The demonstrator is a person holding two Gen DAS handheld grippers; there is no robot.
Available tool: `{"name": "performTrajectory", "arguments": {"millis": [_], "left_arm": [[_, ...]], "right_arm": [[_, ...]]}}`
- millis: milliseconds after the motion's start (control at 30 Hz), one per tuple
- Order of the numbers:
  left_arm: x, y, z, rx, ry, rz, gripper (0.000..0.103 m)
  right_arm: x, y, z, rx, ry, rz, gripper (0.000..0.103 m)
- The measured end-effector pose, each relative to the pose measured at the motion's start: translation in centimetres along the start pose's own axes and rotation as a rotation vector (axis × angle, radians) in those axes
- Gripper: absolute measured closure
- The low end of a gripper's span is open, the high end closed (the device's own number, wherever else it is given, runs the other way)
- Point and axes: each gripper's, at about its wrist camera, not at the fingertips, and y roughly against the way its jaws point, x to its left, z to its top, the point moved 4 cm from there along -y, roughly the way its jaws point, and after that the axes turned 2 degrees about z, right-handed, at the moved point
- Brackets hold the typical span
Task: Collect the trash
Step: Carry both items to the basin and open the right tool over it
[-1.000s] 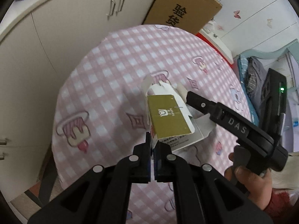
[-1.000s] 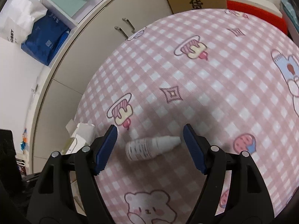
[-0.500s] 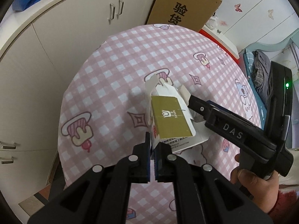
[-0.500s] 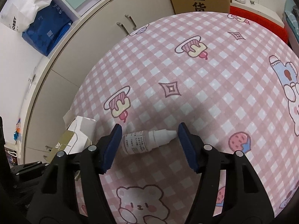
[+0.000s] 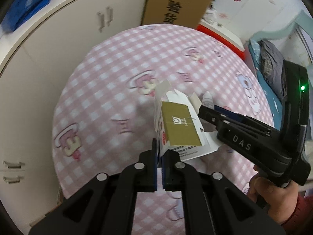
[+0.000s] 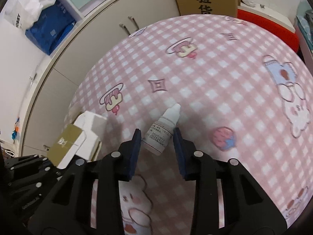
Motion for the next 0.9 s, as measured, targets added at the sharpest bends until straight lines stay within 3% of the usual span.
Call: {"name": "performTrajectory", "arguments": {"millis": [200, 467, 633, 900], "left_arm": [[-5.6, 0.0, 0.4, -0.007, -0.089, -0.042, 0.1], [-17.9, 0.4, -0.7, -0.021, -0.264, -0.123, 0.099], [-27.5, 0.5, -3.2, -0.02, -0.379, -0.183, 0.099], [-40.5, -0.6, -8.7, -0.012, -0.548, -0.197, 0.1]], "right_arm": [[-5.1, 4.3, -0.8, -0.057, -0.087, -0.027, 0.07], [-14.4, 13.5, -4.0, -0.176, -0.236, -0.089, 0.07], [-21.5, 19.4, -7.7, -0.23, -0.345, -0.135, 0.07], [-32.3, 26.6, -15.2, -0.294, -0.538, -0.196, 0.07]]}}
